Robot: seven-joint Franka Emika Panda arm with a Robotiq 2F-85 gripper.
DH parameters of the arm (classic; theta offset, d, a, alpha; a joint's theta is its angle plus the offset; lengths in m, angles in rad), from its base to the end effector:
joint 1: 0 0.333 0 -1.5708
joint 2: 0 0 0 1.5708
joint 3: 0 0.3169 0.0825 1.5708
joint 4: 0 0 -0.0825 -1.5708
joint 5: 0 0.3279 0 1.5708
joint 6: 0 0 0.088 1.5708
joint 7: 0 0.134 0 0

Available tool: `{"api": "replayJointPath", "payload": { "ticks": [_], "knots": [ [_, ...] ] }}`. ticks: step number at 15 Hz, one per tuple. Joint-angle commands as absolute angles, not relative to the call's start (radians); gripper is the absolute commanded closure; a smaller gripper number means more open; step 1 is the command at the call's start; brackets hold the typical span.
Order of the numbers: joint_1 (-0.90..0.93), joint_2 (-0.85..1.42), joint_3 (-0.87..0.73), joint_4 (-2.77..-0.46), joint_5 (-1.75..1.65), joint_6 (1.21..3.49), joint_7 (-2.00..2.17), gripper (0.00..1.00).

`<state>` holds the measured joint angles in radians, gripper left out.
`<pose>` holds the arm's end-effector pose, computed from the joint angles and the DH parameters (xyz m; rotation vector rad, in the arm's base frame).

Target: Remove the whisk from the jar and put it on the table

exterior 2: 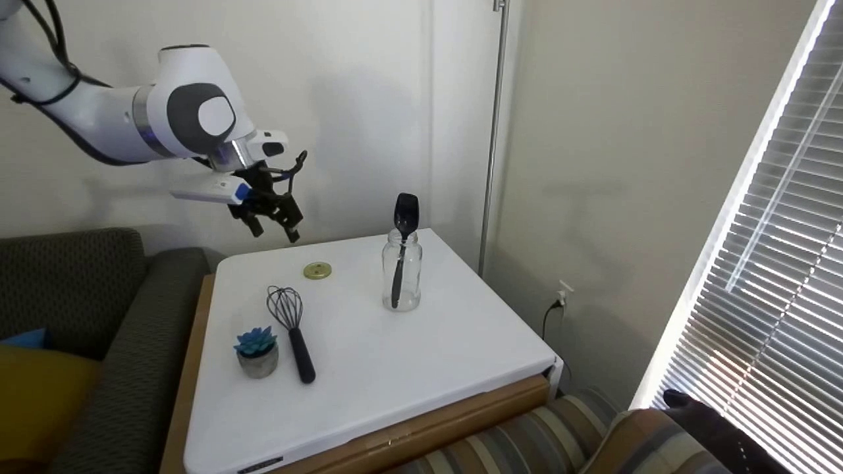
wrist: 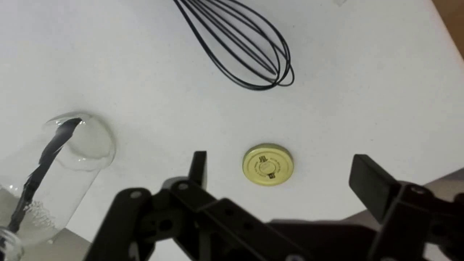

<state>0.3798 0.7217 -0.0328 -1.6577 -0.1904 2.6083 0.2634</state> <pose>0.6317 0.2334 0.2257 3.0318 0.3769 0.3956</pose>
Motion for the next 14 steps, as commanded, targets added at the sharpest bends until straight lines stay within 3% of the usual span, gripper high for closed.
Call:
{"api": "replayJointPath", "payload": {
  "ticks": [1, 14],
  "knots": [
    [0.342, 0.653, -0.015, -1.662, -0.169, 2.554, 0.246, 0.00],
    [0.227, 0.435, 0.078, -1.527, 0.024, 2.035, 0.223, 0.00]
  ]
}}
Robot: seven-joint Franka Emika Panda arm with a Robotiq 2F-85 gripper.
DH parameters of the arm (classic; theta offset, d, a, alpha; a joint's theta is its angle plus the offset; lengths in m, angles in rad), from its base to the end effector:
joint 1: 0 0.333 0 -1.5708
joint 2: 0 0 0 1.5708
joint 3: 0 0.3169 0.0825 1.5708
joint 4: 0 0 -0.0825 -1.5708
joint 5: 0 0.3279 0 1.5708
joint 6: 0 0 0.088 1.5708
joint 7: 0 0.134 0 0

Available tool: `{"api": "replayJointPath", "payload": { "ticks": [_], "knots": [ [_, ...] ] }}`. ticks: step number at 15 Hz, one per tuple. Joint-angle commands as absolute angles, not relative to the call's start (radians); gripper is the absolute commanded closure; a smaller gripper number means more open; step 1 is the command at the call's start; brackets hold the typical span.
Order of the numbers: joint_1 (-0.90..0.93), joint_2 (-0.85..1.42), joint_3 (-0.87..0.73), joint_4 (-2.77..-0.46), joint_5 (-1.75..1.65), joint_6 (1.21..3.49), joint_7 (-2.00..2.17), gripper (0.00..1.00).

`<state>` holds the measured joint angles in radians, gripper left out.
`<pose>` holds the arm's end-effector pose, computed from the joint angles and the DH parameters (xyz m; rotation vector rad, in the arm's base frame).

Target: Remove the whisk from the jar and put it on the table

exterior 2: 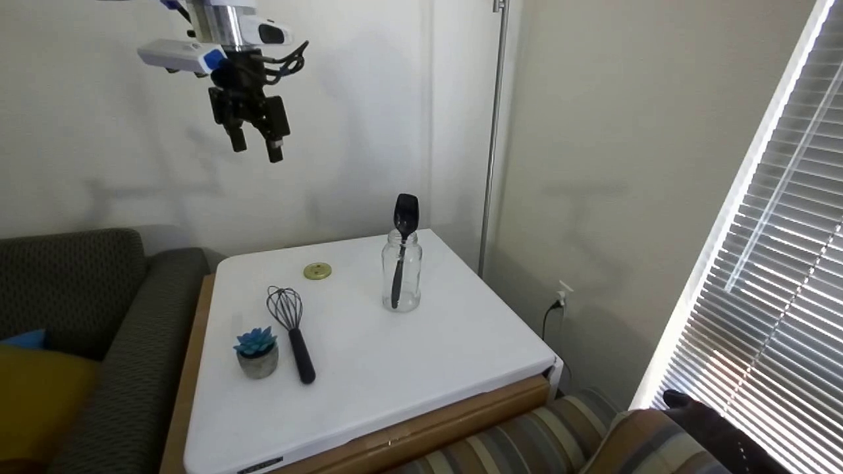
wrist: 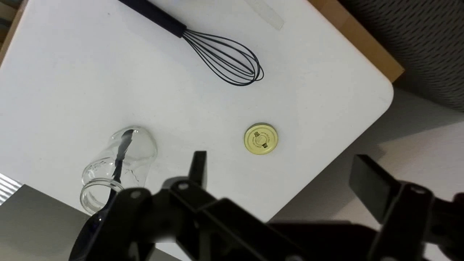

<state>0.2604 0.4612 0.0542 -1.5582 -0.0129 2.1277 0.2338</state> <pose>0.6181 0.1949 0.3888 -3.0936 -0.1239 -0.1573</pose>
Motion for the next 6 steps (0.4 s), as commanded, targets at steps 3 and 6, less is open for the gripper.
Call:
{"api": "replayJointPath", "payload": {
  "ticks": [3, 6],
  "knots": [
    [0.237, 0.433, 0.074, -1.524, 0.002, 2.046, 0.239, 0.00],
    [0.235, 0.429, 0.075, -1.521, 0.003, 2.035, 0.239, 0.00]
  ]
}}
